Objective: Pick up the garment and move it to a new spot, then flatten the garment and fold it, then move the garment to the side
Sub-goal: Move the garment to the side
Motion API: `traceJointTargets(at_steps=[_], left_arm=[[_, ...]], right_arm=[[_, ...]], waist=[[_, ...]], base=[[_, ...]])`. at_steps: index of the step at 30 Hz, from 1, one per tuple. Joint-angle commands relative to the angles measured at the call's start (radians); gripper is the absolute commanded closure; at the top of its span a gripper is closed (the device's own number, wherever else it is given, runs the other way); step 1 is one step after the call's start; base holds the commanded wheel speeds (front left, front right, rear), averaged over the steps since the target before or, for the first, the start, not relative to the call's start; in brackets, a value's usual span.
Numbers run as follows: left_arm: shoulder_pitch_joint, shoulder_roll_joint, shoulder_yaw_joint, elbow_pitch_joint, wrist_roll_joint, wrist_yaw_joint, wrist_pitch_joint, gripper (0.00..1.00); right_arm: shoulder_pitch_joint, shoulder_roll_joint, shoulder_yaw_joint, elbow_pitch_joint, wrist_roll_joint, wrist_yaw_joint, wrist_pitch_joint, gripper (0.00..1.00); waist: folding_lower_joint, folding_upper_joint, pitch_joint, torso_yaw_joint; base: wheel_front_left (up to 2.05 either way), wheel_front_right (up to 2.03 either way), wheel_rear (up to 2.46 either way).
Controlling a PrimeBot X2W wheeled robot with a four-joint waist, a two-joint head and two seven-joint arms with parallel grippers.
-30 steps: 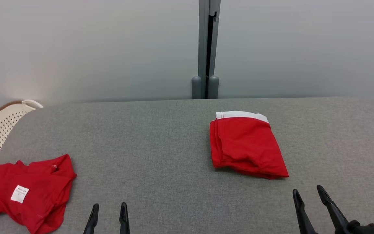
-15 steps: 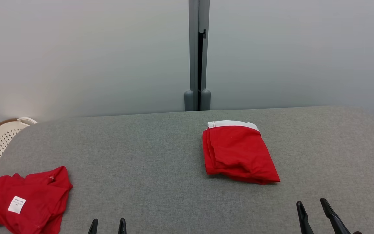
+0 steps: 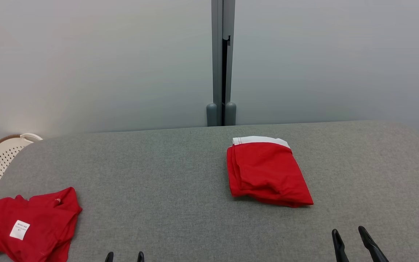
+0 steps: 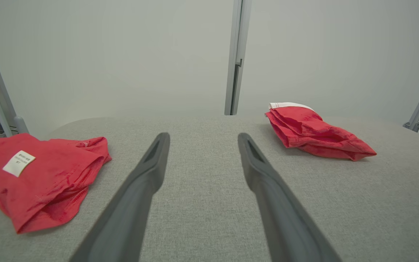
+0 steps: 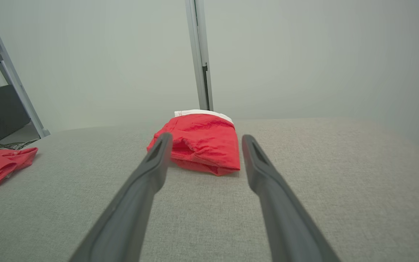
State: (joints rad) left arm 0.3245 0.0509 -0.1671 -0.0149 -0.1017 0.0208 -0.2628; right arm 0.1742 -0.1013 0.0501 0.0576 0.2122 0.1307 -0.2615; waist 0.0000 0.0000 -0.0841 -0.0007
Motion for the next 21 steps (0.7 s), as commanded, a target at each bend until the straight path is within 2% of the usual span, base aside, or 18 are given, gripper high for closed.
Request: traceJointTargets(at_steps=[1,14,21], left_arm=[[-0.004,-0.001,0.0,0.003,0.007,0.005,-0.003,0.0],[-0.032,-0.001,-0.016,-0.004,0.019,0.011,-0.003,0.0],[-0.09,-0.001,-0.032,-0.049,0.025,0.022,-0.003,0.0]], right_arm=[[0.015,0.003,-0.003,0.006,-0.003,0.0,-0.005,0.0],[-0.012,-0.003,0.004,0.015,-0.005,0.0,-0.005,0.0],[-0.144,-0.023,0.016,0.096,0.088,0.0,0.01,0.0]], waist=[[0.0,0.0,0.002,0.0],[0.0,0.0,0.038,0.008],[0.0,0.0,0.141,0.027]], base=[[0.0,0.0,0.0],[0.0,0.0,0.0],[0.0,0.0,0.0]])
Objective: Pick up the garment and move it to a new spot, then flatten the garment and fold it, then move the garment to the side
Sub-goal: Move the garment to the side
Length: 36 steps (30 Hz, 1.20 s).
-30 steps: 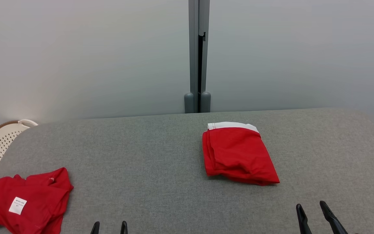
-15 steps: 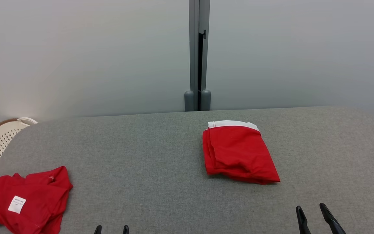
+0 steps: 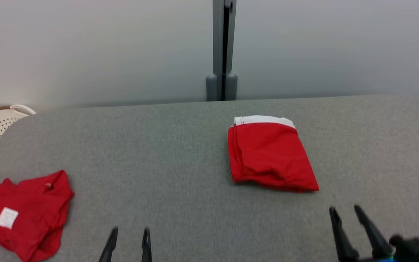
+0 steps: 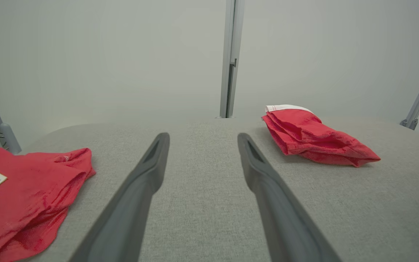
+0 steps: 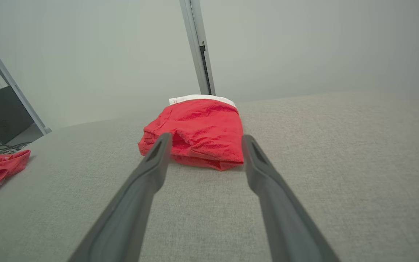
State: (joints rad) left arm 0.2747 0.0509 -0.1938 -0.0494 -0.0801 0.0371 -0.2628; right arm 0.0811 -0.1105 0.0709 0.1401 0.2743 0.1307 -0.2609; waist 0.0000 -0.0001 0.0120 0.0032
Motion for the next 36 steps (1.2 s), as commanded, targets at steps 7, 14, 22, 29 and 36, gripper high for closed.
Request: traceJointTargets(at_steps=[7,14,22,29,36], left_arm=[[-0.13,-0.001,-0.042,-0.074,0.018,0.013,-0.003,0.0],[-0.226,-0.001,-0.085,-0.094,0.015,0.009,-0.003,0.0],[-0.305,-0.001,-0.123,-0.092,0.006,0.006,-0.003,0.0],[-0.342,-0.001,-0.14,-0.091,0.0,0.015,-0.003,0.0],[-0.355,0.002,-0.134,-0.1,0.02,0.011,-0.003,0.0]], right_arm=[[-0.285,-0.096,-0.019,0.074,0.183,0.0,0.203,0.0],[-0.517,-0.198,-0.069,0.18,0.381,0.0,0.527,0.0],[-0.649,-0.275,-0.07,0.247,0.414,0.0,0.642,0.0],[-0.699,-0.279,-0.011,0.337,0.367,0.0,0.622,0.09],[-0.697,-0.333,0.061,0.339,0.367,-0.001,0.538,1.0]], waist=[[0.0,0.0001,0.181,0.052],[0.0,0.0001,0.295,0.096],[0.0,0.0001,0.387,0.141],[0.0,0.0001,0.433,0.153],[0.0,0.0001,0.451,0.111]], base=[[0.0,0.0,0.0],[0.0,0.0,0.0],[0.0,0.0,0.0],[0.0,0.0,0.0],[0.0,0.0,0.0]])
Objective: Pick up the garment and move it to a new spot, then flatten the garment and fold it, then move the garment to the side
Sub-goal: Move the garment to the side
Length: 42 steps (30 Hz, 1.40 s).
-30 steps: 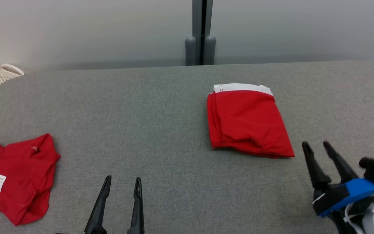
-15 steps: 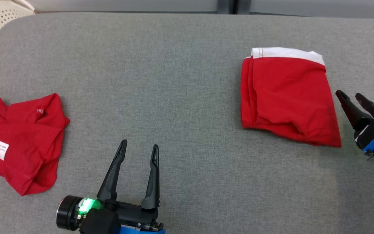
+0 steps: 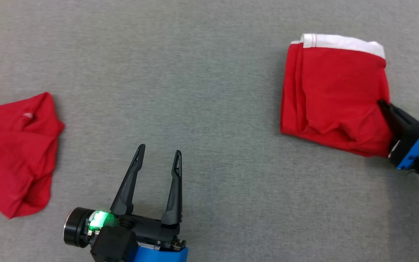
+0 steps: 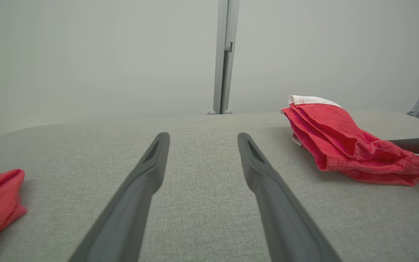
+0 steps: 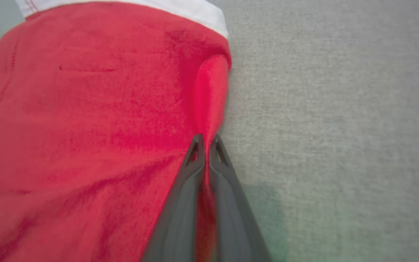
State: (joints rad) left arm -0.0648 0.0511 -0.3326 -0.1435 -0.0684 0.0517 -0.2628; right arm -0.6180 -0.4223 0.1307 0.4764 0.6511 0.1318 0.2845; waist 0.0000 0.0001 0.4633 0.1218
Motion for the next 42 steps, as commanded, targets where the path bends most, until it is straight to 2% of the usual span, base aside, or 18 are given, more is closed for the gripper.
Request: traceJointTargets(at_steps=[1,6,13,14,15,16,17,19,29,36,40,41,42], left_arm=[[-0.017,0.004,0.004,-0.01,0.012,-0.006,-0.003,0.0],[-0.028,0.019,-0.003,-0.042,0.031,-0.017,-0.003,0.0],[-0.059,0.033,-0.024,-0.07,0.052,-0.037,-0.003,0.0],[-0.065,0.036,-0.026,-0.071,0.055,-0.042,-0.003,0.0],[-0.071,0.038,-0.029,-0.07,0.056,-0.044,-0.003,0.0],[-0.074,0.042,-0.031,-0.07,0.06,-0.048,-0.003,0.0],[-0.082,0.046,-0.034,-0.066,0.063,-0.052,-0.003,0.0],[-0.095,0.045,-0.041,-0.068,0.068,-0.053,-0.003,0.0],[-0.111,0.045,-0.053,-0.061,0.059,-0.052,-0.003,0.0],[-0.127,0.046,-0.057,-0.065,0.051,-0.057,-0.003,0.0],[-0.131,0.045,-0.06,-0.06,0.047,-0.059,-0.003,0.0],[-0.134,0.044,-0.061,-0.058,0.044,-0.06,-0.003,0.0],[-0.136,0.043,-0.062,-0.056,0.043,-0.059,-0.003,0.0]], right_arm=[[0.005,-0.039,0.009,-0.003,-0.015,-0.002,-0.022,1.0],[-0.007,-0.141,0.021,-0.033,-0.054,-0.002,-0.099,1.0],[-0.04,-0.291,-0.004,-0.045,-0.14,-0.001,-0.148,1.0],[-0.055,-0.284,-0.032,-0.033,-0.132,-0.002,-0.152,1.0],[-0.056,-0.283,0.016,-0.069,-0.142,0.004,-0.143,1.0],[-0.066,-0.324,0.032,-0.071,-0.199,-0.002,-0.135,1.0],[-0.085,-0.329,0.007,-0.063,-0.193,-0.002,-0.141,1.0],[-0.101,-0.353,0.026,-0.069,-0.278,-0.001,-0.132,1.0],[-0.143,-0.312,-0.104,-0.036,-0.499,-0.002,-0.117,1.0],[-0.146,-0.254,-0.221,-0.079,-0.736,-0.002,-0.096,1.0],[-0.129,-0.22,-0.272,-0.106,-0.825,-0.002,-0.087,0.98],[-0.123,-0.213,-0.284,-0.111,-0.841,-0.002,-0.088,0.23],[-0.119,-0.207,-0.296,-0.119,-0.86,-0.002,-0.094,0.0]], waist=[[0.0,-0.0001,0.003,-0.019],[0.0,-0.0001,0.036,-0.088],[0.0,-0.0001,0.101,-0.163],[0.0,-0.0001,0.11,-0.17],[0.0,-0.0001,0.119,-0.173],[0.0,-0.0001,0.128,-0.177],[0.0,-0.0001,0.137,-0.179],[0.0,-0.0001,0.149,-0.177],[0.0,-0.0001,0.173,-0.166],[0.0,-0.0001,0.186,-0.16],[0.0,-0.0001,0.186,-0.153],[0.0,-0.0001,0.184,-0.15],[0.0,-0.0001,0.182,-0.148]], base=[[0.0,0.0,0.0],[0.0,0.0,0.0],[0.0,0.0,0.0],[0.0,0.0,0.0],[0.0,0.0,0.0],[0.0,0.0,0.0],[0.0,0.0,0.0],[0.0,0.0,0.0],[0.0,0.0,0.0],[0.0,0.0,0.0],[0.0,0.0,0.0],[0.0,0.0,0.0],[0.0,0.0,0.0]])
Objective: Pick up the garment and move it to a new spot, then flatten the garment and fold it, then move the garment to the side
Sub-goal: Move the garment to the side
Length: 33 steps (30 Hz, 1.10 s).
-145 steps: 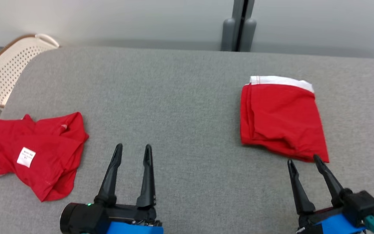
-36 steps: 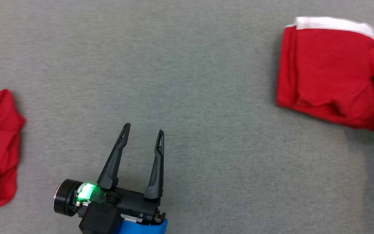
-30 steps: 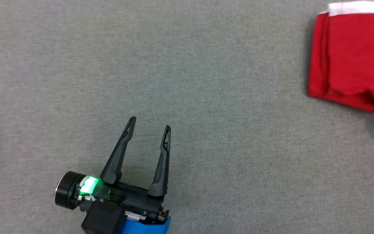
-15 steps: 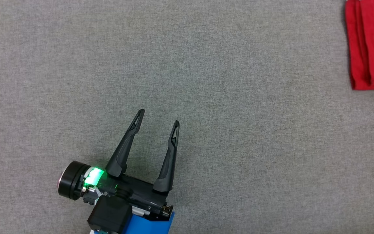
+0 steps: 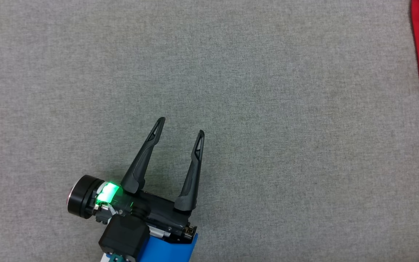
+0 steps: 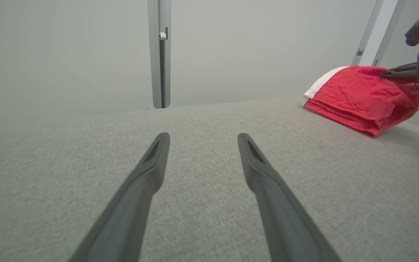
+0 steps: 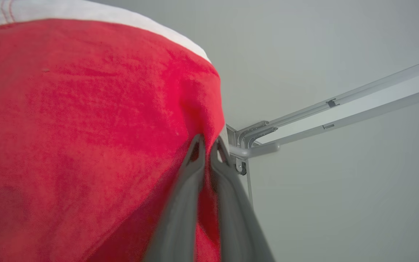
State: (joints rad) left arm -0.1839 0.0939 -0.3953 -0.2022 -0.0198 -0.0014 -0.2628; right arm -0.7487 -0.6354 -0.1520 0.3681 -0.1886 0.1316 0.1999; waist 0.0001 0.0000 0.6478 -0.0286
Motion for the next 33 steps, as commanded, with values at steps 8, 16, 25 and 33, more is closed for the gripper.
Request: traceJointTargets(at_steps=[8,16,25,33], left_arm=[[-0.002,-0.009,0.008,0.035,-0.023,0.014,-0.003,0.0],[0.09,-0.02,0.098,0.136,-0.113,0.054,-0.003,0.0],[0.204,-0.025,0.19,0.229,-0.157,0.046,-0.003,0.0],[0.327,-0.034,0.214,0.217,-0.135,0.02,-0.003,0.0]], right_arm=[[0.06,0.134,-0.04,-0.072,-0.124,-0.002,-0.164,0.0],[0.246,0.411,-0.006,0.032,0.099,-0.001,-0.414,0.0],[0.502,0.518,0.109,-0.021,0.26,-0.001,-0.465,0.0],[0.732,0.529,0.164,-0.235,0.317,-0.001,-0.466,0.0]], waist=[[-0.0001,0.0,-0.083,0.026],[-0.0001,0.0,-0.319,0.04],[-0.0001,0.0,-0.527,0.033],[-0.0001,0.0,-0.654,0.028]], base=[[0.0,0.0,0.0],[0.0,0.0,0.0],[0.0,0.0,0.0],[0.0,0.0,0.0]])
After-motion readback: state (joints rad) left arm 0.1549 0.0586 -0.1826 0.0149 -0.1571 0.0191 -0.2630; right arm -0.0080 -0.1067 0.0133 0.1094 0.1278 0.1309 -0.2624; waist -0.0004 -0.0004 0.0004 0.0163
